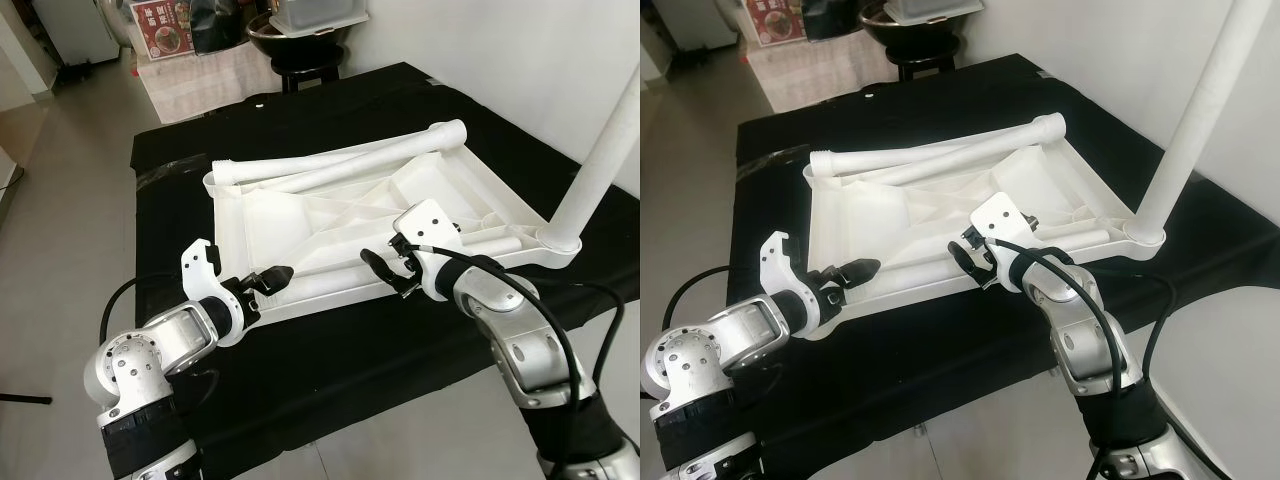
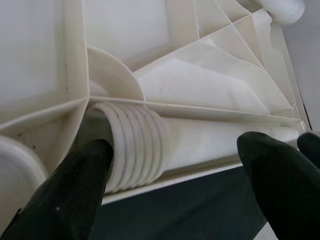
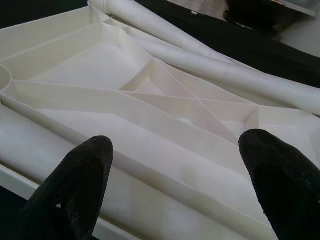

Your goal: Building children table

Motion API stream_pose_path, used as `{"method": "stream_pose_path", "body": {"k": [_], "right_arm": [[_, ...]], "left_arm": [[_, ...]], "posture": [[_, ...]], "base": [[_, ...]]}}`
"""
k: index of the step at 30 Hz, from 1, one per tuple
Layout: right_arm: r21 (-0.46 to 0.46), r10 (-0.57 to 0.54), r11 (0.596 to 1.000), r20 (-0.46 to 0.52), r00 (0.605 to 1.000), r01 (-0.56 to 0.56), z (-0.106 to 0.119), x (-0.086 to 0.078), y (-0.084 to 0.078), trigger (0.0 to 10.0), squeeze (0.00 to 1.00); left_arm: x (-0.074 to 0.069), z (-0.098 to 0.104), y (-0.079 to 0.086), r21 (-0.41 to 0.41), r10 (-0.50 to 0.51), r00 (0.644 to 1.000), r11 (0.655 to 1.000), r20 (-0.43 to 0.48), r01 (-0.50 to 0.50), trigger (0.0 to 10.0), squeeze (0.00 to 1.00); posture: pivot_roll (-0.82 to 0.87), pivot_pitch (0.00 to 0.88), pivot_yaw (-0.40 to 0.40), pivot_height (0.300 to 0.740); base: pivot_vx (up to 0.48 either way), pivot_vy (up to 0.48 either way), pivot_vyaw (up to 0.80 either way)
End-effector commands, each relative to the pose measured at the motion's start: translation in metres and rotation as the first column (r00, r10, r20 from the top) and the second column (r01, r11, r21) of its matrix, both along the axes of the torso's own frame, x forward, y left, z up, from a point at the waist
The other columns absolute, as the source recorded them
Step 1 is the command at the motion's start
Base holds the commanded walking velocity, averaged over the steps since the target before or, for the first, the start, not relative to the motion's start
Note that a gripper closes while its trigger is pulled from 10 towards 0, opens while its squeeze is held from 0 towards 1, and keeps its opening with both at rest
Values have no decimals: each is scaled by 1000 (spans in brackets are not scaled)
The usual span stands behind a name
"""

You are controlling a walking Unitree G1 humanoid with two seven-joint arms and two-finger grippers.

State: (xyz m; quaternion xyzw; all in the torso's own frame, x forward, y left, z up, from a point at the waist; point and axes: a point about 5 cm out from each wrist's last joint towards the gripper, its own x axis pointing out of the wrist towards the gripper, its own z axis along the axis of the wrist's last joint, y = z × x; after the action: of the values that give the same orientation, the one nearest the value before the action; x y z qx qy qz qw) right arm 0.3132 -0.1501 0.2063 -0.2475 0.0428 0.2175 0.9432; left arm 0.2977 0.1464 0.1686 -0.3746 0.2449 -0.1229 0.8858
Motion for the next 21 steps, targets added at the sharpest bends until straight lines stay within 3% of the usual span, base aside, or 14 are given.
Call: {"method": "stream_pose_path", "body": {"k": [1, 14, 21], "right_arm": [[-7, 12, 1000, -10, 1000, -12, -1, -5, 1, 10000, 0], [-21, -3, 1000, -28, 1000, 2, -1, -16, -5, 10000, 0], [-20, -6, 1000, -28, 1000, 6, 0, -20, -6, 10000, 0]], "left_arm": [[4, -2, 2, -1, -4, 1000, 1000, -6, 4, 10000, 0], [13, -19, 2, -71, -67, 995, 996, -68, 62, 10000, 0], [16, -15, -3, -121, -150, 989, 981, 0, 149, 10000, 0]], "posture": [[-135, 152, 75, 740], [-164, 205, 86, 740], [-172, 217, 91, 740]], "base": [[0, 0, 0], [0, 0, 0], [0, 0, 0]]}}
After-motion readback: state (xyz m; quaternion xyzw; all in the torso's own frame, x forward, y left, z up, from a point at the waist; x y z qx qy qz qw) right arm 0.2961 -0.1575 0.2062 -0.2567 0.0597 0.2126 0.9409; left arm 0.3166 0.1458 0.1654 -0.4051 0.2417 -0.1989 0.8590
